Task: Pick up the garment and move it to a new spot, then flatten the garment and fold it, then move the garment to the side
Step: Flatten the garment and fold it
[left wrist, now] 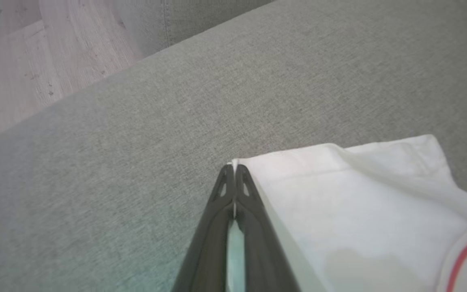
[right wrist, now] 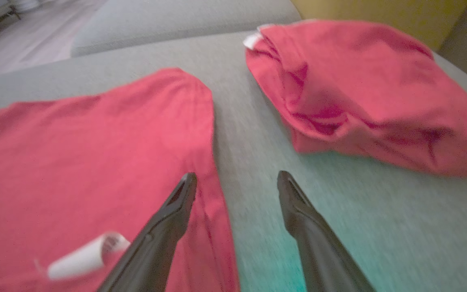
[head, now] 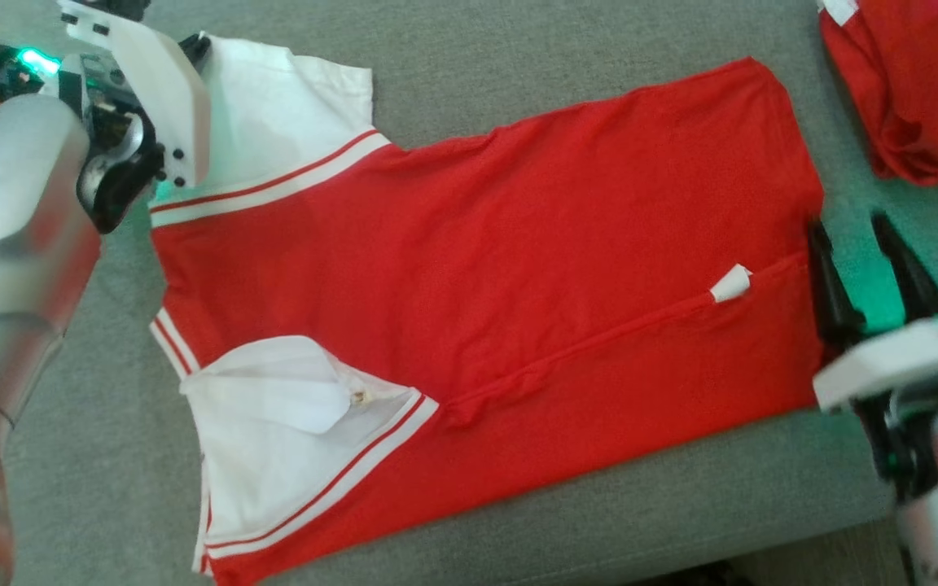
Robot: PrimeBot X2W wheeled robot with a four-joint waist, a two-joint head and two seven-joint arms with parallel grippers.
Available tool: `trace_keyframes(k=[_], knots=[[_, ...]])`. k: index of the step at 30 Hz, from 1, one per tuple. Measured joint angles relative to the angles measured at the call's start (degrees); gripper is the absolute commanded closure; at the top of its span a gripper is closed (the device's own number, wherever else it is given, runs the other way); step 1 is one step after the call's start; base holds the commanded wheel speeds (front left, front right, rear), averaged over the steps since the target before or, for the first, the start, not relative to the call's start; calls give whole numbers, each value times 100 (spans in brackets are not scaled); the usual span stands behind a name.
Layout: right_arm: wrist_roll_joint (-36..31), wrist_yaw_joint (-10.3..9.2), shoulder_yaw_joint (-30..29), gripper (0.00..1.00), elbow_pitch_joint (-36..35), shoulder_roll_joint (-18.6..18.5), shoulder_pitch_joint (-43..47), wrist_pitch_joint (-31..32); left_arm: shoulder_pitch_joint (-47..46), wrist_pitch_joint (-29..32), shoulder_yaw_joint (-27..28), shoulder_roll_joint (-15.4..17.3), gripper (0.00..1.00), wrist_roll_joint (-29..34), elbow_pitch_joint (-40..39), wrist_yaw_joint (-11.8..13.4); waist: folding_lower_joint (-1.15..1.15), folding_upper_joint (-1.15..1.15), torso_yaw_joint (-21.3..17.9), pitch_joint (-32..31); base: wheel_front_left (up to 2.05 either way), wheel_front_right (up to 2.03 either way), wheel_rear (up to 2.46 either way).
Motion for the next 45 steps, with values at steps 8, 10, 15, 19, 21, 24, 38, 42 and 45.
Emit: trace_keyframes(k=[8,10,15,19,21,24,38,42,45], knots=[[-437,0,209,0,480,-209,-1305,431,-134,-224,-530,123,100,-287,-385,0,0,0,237,-138,0,0,0],[-482,0,271,0,924,-213,-1684,565,-188,-233,-689,146,100,-355,-482,0,0,0,337,-147,0,0,0],[-720,0,358,0,1954,-346,-2331,688,-334,-504,-1049,167,100,-383,-643,0,0,0,571,-149,0,0,0],[-843,0,438,0,2504,-397,-2660,684,-425,-624,-1281,160,100,-511,-688,0,0,0,687,-164,0,0,0],[-872,0,521,0,2716,-400,-2791,684,-437,-657,-1415,159,100,-563,-699,0,0,0,712,-181,0,0,0],[-976,0,677,0,2978,-414,-2925,687,-464,-724,-1591,154,100,-650,-698,0,0,0,732,-222,0,0,0],[-809,0,1211,100,3334,-608,-3114,1054,-538,-1110,-2048,94,100,-940,-617,0,0,0,791,-424,0,0,0],[-802,0,1187,100,3365,-626,-3113,1114,-543,-1433,-2123,94,100,-904,-583,0,0,0,834,-471,0,0,0],[-771,0,1053,100,3363,-626,-3111,990,-574,-1796,-2134,84,100,-814,-481,0,0,0,862,-519,0,0,0]])
